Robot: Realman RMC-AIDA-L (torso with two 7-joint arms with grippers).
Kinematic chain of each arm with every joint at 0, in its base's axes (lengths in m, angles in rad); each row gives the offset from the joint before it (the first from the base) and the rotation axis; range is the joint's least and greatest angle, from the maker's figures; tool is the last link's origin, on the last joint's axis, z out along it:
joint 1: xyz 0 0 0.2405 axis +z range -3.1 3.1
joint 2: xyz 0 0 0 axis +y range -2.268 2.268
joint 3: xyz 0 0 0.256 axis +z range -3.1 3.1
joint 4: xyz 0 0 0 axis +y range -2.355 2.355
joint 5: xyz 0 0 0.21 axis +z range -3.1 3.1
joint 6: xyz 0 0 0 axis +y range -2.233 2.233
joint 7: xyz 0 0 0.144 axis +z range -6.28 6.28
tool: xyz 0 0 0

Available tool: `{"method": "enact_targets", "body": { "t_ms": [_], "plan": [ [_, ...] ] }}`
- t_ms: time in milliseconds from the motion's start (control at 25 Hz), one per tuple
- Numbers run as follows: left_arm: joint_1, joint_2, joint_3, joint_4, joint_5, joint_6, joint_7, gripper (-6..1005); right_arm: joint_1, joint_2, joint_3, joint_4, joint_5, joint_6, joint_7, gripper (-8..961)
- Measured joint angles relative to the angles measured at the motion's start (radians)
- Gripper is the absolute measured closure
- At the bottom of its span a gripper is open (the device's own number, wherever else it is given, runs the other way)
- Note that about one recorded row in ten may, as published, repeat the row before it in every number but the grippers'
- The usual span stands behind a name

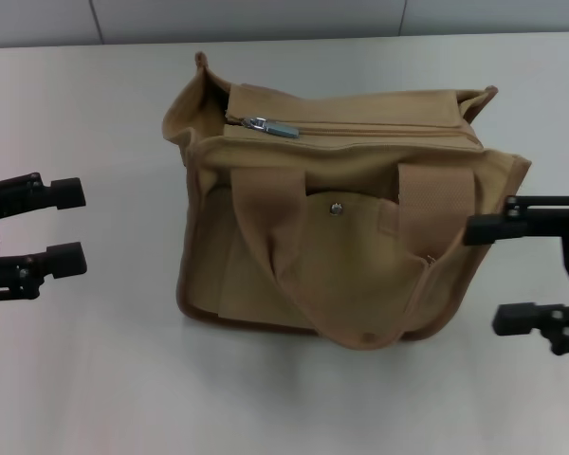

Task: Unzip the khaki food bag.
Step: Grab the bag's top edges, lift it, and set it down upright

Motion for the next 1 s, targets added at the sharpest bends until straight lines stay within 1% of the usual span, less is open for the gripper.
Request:
{"method": "enact_targets", "body": {
  "t_ms": [80, 320, 640, 680, 720, 760, 800, 840, 880, 960, 1000],
  "plan": [
    [0.002, -0.001, 0.0, 0.0, 0.0, 0.003, 0.006, 153, 0.005, 0.008, -0.001, 0.0, -0.009, 0.007, 0.0, 207],
    [0.003, -0.009, 0.0, 0.007, -0.001, 0.005, 0.016, 154, 0.01, 0.023, 0.0, 0.0, -0.015, 0.023, -0.001, 207],
    [0.005, -0.025, -0.009, 0.026, -0.001, 0.007, 0.018, 155, 0.009, 0.037, 0.014, 0.007, -0.013, 0.071, -0.001, 208],
    [0.0, -0.039, -0.062, 0.028, 0.0, -0.009, 0.017, 155, 0.007, 0.038, 0.026, 0.014, -0.009, 0.083, -0.001, 208],
    [-0.002, -0.045, -0.081, 0.028, 0.0, -0.019, 0.016, 156, 0.005, 0.038, 0.04, 0.021, -0.006, 0.093, -0.001, 208],
    [-0.009, -0.06, -0.128, 0.03, 0.003, -0.047, 0.012, 156, 0.003, 0.038, 0.06, 0.031, -0.005, 0.101, -0.001, 208],
    [-0.012, -0.069, -0.147, 0.035, 0.005, -0.069, 0.009, 156, 0.001, 0.035, 0.097, 0.056, -0.004, 0.11, -0.009, 208],
    [-0.02, -0.09, -0.177, 0.049, 0.008, -0.125, 0.002, 156, 0.001, 0.035, 0.097, 0.056, -0.004, 0.11, -0.009, 208],
    [-0.022, -0.096, -0.18, 0.054, 0.008, -0.141, 0.0, 156, -0.003, 0.03, 0.126, 0.082, -0.004, 0.112, -0.026, 208],
    [-0.034, -0.13, -0.183, 0.088, 0.012, -0.228, -0.011, 156, -0.006, 0.028, 0.141, 0.094, -0.003, 0.111, -0.033, 208],
    [-0.047, -0.159, -0.174, 0.123, 0.041, -0.272, -0.016, 157, -0.013, 0.026, 0.158, 0.1, -0.003, 0.108, -0.038, 208]
  ]
}}
